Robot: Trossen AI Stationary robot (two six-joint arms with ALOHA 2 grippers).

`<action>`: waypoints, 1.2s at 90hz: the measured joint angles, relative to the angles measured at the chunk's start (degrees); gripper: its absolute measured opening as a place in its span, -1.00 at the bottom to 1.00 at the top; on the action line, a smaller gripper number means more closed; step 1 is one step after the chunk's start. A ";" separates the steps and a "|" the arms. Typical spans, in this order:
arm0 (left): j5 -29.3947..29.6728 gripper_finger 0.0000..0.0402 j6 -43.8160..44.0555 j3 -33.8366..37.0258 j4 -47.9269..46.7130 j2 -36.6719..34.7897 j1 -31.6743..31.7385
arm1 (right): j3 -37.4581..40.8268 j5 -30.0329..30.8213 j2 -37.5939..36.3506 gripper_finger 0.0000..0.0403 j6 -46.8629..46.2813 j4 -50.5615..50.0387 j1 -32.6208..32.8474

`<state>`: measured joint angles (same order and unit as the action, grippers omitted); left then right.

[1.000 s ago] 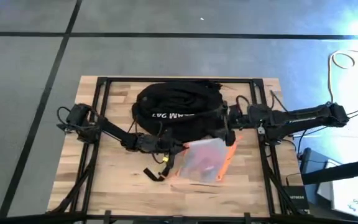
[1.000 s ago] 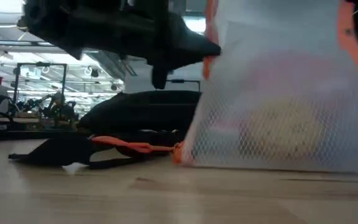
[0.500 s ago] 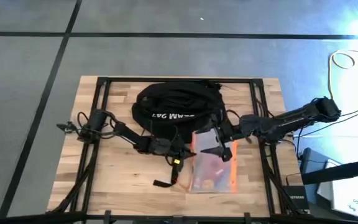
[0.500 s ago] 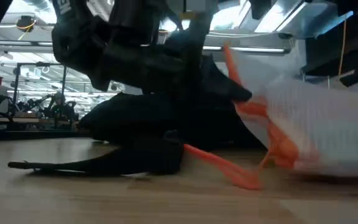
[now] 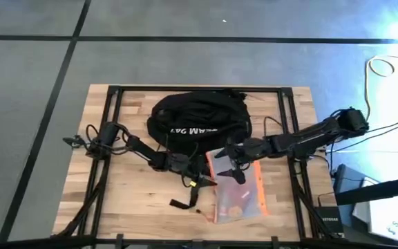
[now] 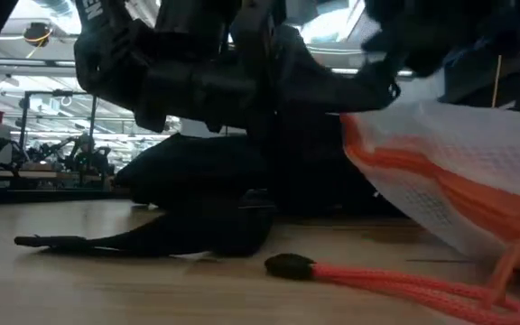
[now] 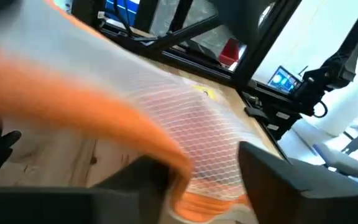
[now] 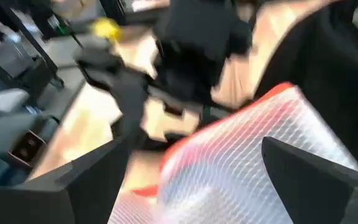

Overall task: Unpack backpack
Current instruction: Remove the transparent white zip bag from the black backpack, then move the black backpack to the top center of the table

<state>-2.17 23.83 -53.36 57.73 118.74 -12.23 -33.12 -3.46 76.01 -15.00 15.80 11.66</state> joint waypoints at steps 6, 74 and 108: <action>-0.29 0.08 0.22 0.02 0.58 -0.37 0.38 | 0.00 0.00 2.24 0.74 -1.37 -0.81 0.00; 30.22 0.29 -20.30 0.93 -62.55 -33.86 4.84 | 0.02 2.93 6.11 0.74 -11.64 -16.95 14.90; 32.16 0.29 -12.59 8.29 -64.90 -32.90 8.18 | -1.64 -2.15 -5.01 0.74 -3.70 -16.20 17.13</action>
<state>29.98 11.25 -45.07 -7.16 85.84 -4.05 -34.77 -5.62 71.00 -18.71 -0.40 28.79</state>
